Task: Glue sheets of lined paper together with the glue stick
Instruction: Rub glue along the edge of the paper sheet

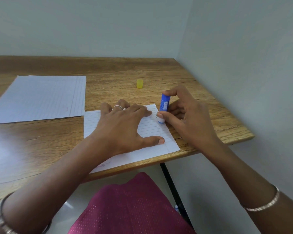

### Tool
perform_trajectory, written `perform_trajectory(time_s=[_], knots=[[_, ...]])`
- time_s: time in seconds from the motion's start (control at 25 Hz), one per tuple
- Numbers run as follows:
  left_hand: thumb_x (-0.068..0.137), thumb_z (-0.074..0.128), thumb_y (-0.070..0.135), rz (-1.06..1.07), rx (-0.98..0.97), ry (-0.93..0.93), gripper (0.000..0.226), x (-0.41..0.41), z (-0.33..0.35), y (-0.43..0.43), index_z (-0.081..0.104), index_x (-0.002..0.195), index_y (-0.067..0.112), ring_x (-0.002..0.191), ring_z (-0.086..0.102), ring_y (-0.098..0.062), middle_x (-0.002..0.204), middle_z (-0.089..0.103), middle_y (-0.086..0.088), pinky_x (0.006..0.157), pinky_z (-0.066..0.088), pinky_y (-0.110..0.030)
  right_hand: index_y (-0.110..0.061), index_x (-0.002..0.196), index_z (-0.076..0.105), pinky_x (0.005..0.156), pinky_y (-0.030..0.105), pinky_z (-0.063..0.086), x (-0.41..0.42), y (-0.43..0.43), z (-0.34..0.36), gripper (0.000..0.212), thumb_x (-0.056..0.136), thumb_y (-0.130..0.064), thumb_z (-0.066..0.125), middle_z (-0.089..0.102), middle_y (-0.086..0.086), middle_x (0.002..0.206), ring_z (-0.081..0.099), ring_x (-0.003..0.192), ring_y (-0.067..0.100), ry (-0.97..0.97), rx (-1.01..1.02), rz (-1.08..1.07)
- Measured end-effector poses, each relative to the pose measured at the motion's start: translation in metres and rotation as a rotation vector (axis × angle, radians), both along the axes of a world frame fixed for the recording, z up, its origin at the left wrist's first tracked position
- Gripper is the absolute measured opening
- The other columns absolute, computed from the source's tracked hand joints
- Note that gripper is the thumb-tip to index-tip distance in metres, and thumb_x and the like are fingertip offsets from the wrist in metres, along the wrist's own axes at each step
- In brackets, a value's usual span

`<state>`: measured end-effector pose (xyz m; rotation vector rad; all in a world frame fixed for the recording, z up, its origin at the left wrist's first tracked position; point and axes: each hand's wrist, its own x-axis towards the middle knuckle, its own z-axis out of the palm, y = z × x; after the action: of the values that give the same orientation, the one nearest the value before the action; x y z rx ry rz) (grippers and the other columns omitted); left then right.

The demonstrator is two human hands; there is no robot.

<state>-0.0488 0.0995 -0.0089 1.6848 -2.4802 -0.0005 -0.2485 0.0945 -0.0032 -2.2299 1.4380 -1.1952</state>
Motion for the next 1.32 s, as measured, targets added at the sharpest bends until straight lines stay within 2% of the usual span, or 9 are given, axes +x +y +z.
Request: perform_trajectory(time_s=[0.2,0.36,0.6,0.84,0.92,1.04,1.32], knots=[[0.060,0.015,0.098,-0.002,0.008,0.002,0.104,0.000,0.001,0.001,0.033,0.146,0.044,0.142,0.026,-0.018,0.154,0.037,0.020,0.107,0.019,-0.052,-0.023,0.124,0.059,0.067,0.004,0.052,0.006,-0.013,0.002,0.043,0.087,-0.025,0.081,0.075,-0.007,0.081,0.071,0.079,-0.006,0.007,-0.019,-0.021],[0.062,0.019,0.098,-0.001,0.008,0.004,0.101,0.000,0.001,0.000,0.033,0.146,0.044,0.143,0.026,-0.018,0.154,0.037,0.019,0.107,0.018,-0.053,-0.022,0.122,0.059,0.065,0.000,0.048,0.004,-0.009,0.005,0.042,0.087,-0.023,0.082,0.065,-0.019,0.073,0.065,0.071,-0.017,0.056,0.007,-0.008],[0.061,0.019,0.098,0.007,0.005,-0.007,0.103,0.000,0.001,0.000,0.034,0.146,0.043,0.142,0.028,-0.019,0.155,0.036,0.019,0.107,0.019,-0.052,-0.021,0.120,0.059,0.066,0.003,0.051,-0.005,0.014,0.009,0.041,0.086,-0.021,0.083,0.066,-0.020,0.075,0.070,0.080,-0.005,0.065,0.036,0.019],[0.058,0.014,0.100,0.006,-0.007,-0.008,0.108,0.000,0.000,0.000,0.035,0.146,0.042,0.142,0.028,-0.019,0.155,0.037,0.018,0.106,0.020,-0.052,-0.020,0.118,0.060,0.066,0.012,0.057,-0.009,0.034,0.011,0.040,0.085,-0.019,0.083,0.069,-0.015,0.078,0.072,0.072,0.005,0.087,0.035,0.038],[0.058,0.014,0.100,0.006,-0.010,-0.010,0.109,0.000,0.001,0.000,0.035,0.147,0.041,0.142,0.027,-0.020,0.155,0.037,0.018,0.106,0.020,-0.052,-0.021,0.118,0.060,0.067,0.012,0.057,-0.012,0.040,0.012,0.040,0.085,-0.019,0.084,0.071,-0.011,0.079,0.072,0.072,0.006,0.080,0.043,0.036],[0.060,0.015,0.101,-0.001,-0.022,-0.029,0.108,0.000,-0.001,-0.001,0.034,0.147,0.041,0.142,0.028,-0.020,0.155,0.037,0.018,0.105,0.021,-0.052,-0.022,0.118,0.060,0.067,0.010,0.056,-0.014,0.050,0.012,0.041,0.085,-0.021,0.083,0.068,-0.017,0.079,0.071,0.078,0.004,0.082,0.063,0.030],[0.060,0.014,0.101,-0.012,-0.040,-0.021,0.109,0.001,-0.002,-0.002,0.037,0.147,0.041,0.140,0.031,-0.021,0.153,0.041,0.016,0.103,0.021,-0.052,-0.022,0.120,0.059,0.065,0.014,0.059,-0.019,0.071,0.010,0.043,0.085,-0.018,0.084,0.070,-0.015,0.080,0.073,0.076,0.004,0.055,0.089,0.043]])
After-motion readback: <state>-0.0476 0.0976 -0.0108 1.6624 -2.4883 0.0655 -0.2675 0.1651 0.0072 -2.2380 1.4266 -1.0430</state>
